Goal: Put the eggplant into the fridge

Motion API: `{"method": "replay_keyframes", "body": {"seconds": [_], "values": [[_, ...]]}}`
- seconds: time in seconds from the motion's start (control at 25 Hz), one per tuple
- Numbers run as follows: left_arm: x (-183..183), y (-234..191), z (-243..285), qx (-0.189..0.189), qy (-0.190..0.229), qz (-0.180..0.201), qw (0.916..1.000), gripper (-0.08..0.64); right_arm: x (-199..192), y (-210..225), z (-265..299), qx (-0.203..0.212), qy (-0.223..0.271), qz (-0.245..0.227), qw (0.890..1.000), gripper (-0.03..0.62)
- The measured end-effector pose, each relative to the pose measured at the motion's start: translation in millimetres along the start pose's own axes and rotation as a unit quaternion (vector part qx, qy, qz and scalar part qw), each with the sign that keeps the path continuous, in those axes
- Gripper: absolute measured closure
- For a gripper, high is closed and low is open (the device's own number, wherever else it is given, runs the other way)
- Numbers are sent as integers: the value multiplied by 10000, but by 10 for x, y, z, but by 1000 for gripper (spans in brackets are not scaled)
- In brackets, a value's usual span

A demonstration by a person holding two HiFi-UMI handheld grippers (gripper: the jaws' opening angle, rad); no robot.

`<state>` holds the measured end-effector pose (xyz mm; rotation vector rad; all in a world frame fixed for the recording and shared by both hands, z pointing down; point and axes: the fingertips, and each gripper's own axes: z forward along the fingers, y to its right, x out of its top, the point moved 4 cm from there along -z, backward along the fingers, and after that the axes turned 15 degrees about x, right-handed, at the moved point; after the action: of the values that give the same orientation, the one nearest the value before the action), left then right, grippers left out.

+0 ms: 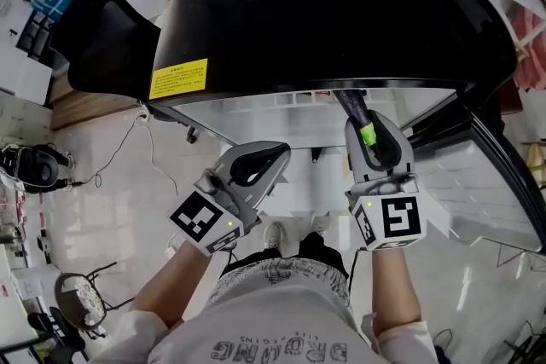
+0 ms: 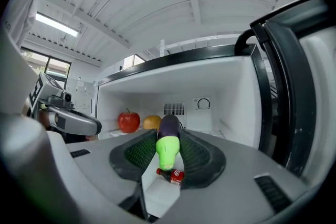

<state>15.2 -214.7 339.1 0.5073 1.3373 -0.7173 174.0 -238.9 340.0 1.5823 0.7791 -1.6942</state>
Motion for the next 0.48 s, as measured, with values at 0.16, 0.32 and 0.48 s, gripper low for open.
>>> {"method": "replay_keyframes", "body": {"seconds": [0.16,0.32,0.48], "values": [[-7,-2,92,45,-18,15,10000,552,-18,69,84,7,8,-14,10000,463],[11,10,173,59,-4,26,10000,552,-25,128,149,24,-11,-52,10000,465],[30,20,209,99,-23,65,9999,552,-5,193,202,-9,8,-137,9999,463]]}}
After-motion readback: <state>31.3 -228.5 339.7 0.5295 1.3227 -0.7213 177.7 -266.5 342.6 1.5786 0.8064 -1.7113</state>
